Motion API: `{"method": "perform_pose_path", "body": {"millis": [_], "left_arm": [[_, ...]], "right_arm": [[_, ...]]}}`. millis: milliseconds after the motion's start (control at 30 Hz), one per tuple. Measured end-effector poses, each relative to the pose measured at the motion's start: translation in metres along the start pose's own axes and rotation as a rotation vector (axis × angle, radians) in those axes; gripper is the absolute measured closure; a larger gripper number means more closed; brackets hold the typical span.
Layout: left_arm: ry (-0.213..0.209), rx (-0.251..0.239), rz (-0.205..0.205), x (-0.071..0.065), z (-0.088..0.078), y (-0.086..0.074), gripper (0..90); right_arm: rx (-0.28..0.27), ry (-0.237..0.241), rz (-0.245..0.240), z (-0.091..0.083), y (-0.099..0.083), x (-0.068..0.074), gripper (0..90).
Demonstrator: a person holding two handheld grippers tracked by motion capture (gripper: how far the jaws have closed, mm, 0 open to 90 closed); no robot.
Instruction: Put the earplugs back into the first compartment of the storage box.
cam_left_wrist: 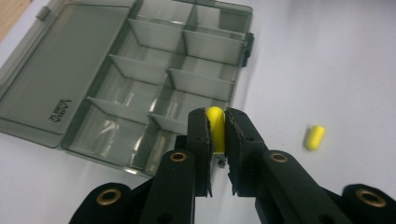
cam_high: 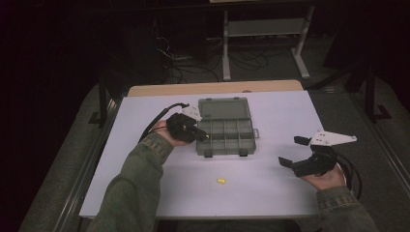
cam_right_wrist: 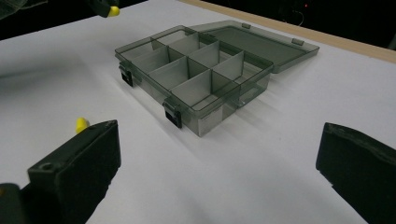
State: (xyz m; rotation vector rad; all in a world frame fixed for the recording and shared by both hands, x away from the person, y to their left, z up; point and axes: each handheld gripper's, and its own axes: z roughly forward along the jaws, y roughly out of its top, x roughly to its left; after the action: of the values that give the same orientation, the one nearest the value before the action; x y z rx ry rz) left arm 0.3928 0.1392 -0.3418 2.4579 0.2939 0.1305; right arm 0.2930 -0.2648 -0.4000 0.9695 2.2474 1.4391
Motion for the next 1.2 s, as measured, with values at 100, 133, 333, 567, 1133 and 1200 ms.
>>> {"method": "perform_pose_path", "body": {"millis": [100, 133, 333, 567, 1133, 1200], "left_arm": [[0.015, -0.005, -0.018, 0.006, 0.000, -0.002, 80.6], [0.024, -0.006, -0.032, 0.009, 0.001, -0.004, 80.6], [0.035, -0.032, -0.053, 0.018, 0.002, -0.004, 80.7], [0.070, -0.005, -0.057, 0.031, 0.002, 0.003, 80.6], [0.102, 0.075, -0.127, 0.061, 0.045, -0.005, 80.6], [0.106, 0.076, -0.134, 0.062, 0.047, -0.005, 80.6]], "right_arm": [[0.003, 0.000, 0.000, 0.000, 0.000, 0.000, 0.0], [0.003, 0.001, 0.000, 0.000, 0.000, 0.000, 0.0], [0.005, 0.003, 0.000, 0.001, 0.000, 0.000, 0.0], [0.005, 0.004, -0.002, 0.001, 0.000, 0.000, 0.0], [0.010, 0.014, -0.004, 0.001, -0.002, 0.000, 0.0], [0.009, 0.015, -0.004, 0.001, -0.002, 0.000, 0.0]]}}
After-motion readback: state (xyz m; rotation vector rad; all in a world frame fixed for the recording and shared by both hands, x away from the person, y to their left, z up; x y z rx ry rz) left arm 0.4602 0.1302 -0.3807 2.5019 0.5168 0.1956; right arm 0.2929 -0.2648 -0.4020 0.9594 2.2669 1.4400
